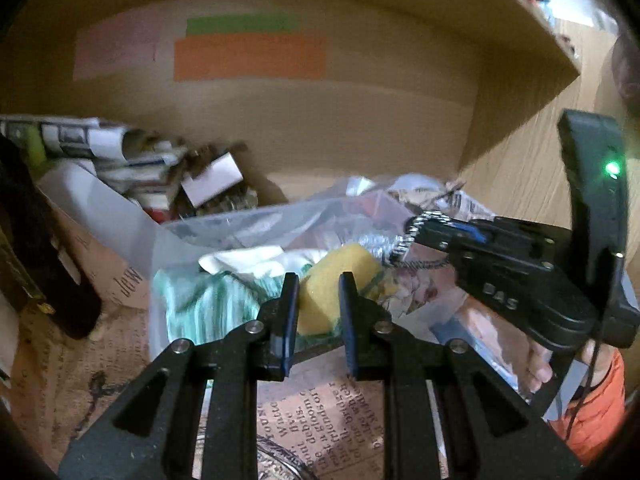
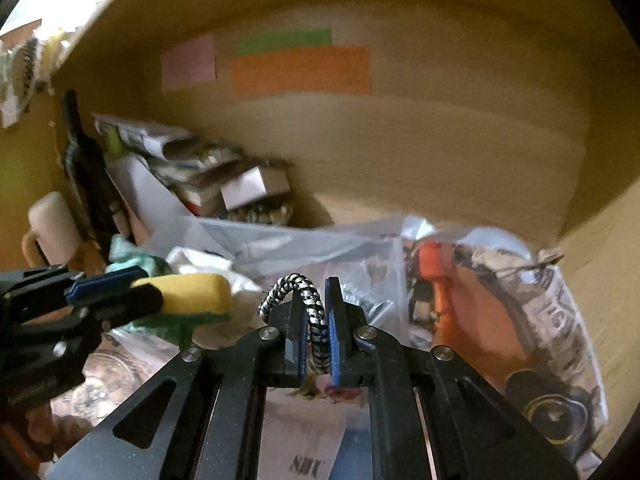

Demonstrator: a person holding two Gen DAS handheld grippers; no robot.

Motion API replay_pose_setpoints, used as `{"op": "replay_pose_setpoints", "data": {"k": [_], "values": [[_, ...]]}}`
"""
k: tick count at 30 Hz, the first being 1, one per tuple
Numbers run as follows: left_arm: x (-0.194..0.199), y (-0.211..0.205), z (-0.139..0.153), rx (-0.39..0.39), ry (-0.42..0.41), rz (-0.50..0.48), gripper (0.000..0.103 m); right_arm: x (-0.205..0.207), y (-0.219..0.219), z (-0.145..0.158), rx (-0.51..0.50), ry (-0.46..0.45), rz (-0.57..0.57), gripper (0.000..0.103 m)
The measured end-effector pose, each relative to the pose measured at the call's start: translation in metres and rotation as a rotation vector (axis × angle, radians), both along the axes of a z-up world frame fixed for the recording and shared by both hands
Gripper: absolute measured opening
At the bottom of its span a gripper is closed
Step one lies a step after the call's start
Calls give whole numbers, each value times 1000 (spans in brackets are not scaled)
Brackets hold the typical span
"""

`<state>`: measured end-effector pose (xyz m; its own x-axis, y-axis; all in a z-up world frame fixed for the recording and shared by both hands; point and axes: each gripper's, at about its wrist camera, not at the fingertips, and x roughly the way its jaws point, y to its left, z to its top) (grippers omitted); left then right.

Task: Organize soft objects

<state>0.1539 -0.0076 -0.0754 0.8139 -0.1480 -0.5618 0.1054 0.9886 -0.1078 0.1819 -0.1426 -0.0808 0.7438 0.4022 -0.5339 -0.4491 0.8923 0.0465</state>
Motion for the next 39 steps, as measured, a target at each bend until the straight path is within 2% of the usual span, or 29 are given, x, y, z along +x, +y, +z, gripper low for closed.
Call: {"op": "replay_pose_setpoints", "data": {"k": [6, 9, 10, 11, 16, 17, 19, 26, 34, 39], "values": [[10, -1, -18, -3, 63, -15, 20, 6, 6, -18, -56, 58, 5, 10], [9, -1, -21, -14, 79, -27, 20, -2, 4, -19, -63, 55, 7, 36], [8, -1, -21, -15, 82, -30, 21, -4, 4, -19, -60, 39, -1, 50], [6, -2, -21, -11, 78, -26, 23, -7, 3, -18, -58, 28, -3, 59], [-3, 1, -18, -14, 73, -21, 45, -18, -1, -15, -56, 26, 2, 74], [-5, 2, -17, -19, 71, -23, 47, -20, -2, -15, -57, 23, -1, 77], [-9, 2, -16, -22, 62, -23, 52, -24, -4, -14, -62, 19, -6, 78], [-27, 0, 0, -12, 18, -23, 54, -41, -15, -5, -43, -11, -18, 78], [-61, 3, 44, -16, -137, 9, 61, -78, -30, 40, 57, -157, -17, 78], [-82, 10, 66, -24, -214, 42, 69, -104, -37, 62, 115, -246, -18, 84]]}}
